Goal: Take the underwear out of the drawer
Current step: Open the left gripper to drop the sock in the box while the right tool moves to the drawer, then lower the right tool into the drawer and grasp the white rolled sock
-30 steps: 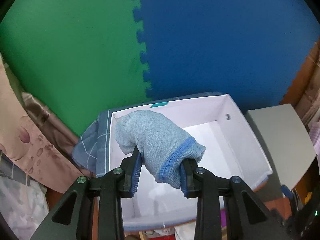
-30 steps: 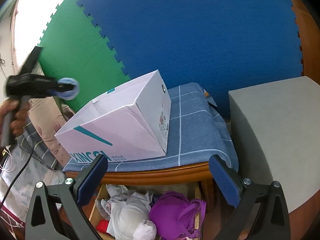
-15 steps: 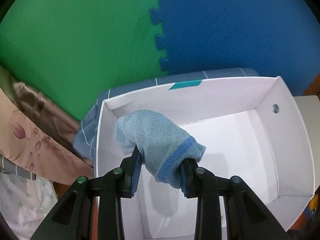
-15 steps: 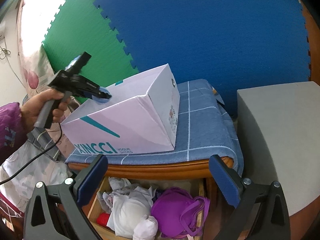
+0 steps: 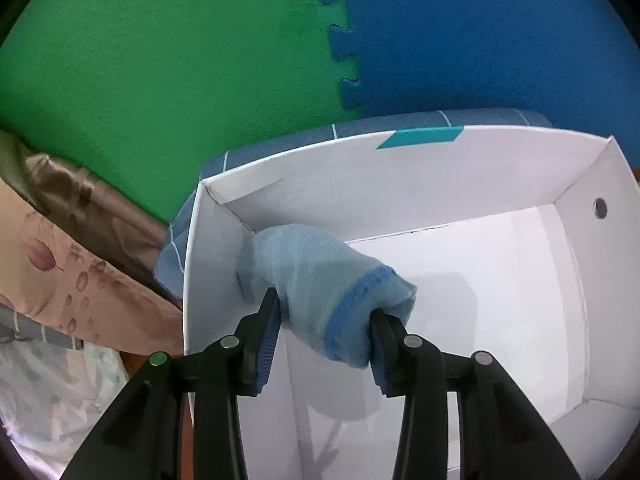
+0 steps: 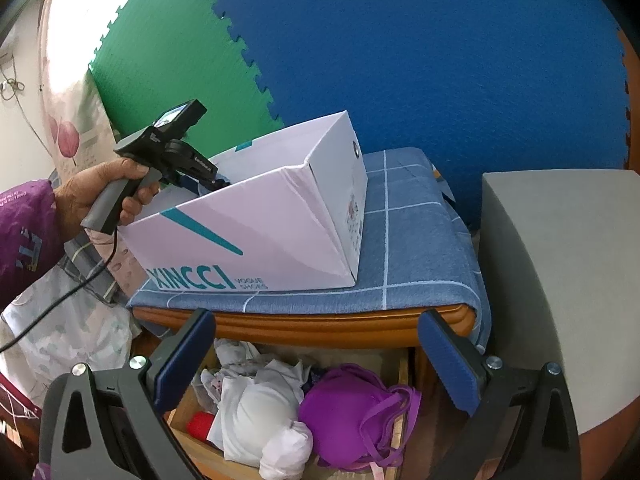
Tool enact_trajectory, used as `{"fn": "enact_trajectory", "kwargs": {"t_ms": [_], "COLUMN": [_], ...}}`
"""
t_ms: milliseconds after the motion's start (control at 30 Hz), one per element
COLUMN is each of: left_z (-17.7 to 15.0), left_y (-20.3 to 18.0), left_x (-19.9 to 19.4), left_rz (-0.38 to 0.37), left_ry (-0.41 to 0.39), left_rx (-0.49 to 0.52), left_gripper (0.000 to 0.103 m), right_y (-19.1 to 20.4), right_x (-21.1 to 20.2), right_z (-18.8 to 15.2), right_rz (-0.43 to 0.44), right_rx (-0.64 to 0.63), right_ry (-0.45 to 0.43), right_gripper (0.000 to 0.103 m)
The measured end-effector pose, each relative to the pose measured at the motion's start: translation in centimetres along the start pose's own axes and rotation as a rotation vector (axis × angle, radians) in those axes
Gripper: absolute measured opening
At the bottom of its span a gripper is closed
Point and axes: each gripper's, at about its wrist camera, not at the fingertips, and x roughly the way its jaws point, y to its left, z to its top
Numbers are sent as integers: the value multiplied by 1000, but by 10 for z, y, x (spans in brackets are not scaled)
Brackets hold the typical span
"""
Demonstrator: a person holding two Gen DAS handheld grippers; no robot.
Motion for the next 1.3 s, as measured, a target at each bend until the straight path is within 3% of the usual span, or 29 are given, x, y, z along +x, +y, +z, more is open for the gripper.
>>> {"fn": "enact_trajectory", "kwargs": {"t_ms": [100, 167, 233, 367, 500, 567, 700, 833, 933, 1100, 1300], "left_z": [0, -1, -1, -3, -14, -23, -43, -80, -123, -207, -279], "left_y": [-3, -5, -4, 3, 10, 16, 32, 51, 62, 69, 81], "left_x": [0, -2, -5, -16, -51, -71, -107, -134, -138, -121, -78], "left_rz": [26, 37, 37, -8, -67, -102, -176, -247, -291, -286, -303], "left_ry": [2, -1, -17, -58, -201, -287, -409, -502, -522, -492, -390], "left_rx": [21, 27, 26, -4, -40, -57, -120, -196, -211, -195, -235], "left_gripper": [43, 51, 51, 54, 61, 72, 74, 93, 95, 95, 95], "right_y": [0, 0, 0, 0, 0, 0, 4, 13, 16, 7, 8], "right_x": [1, 3, 6, 11, 31, 46, 78, 105, 116, 129, 145], "right_z": [0, -1, -2, -6, -15, -23, -45, -72, -86, -101, -113], "right_rz": [0, -1, -1, 22, 82, 127, 204, 191, 163, 186, 204], "right_rx": [-1, -1, -3, -10, 7, 26, 83, 69, 79, 187, 275], "right_ry": [9, 20, 32, 69, 206, 308, 514, 683, 744, 810, 871], "right_gripper": [103, 103, 103, 103, 103, 103, 103, 103, 103, 103, 103]}}
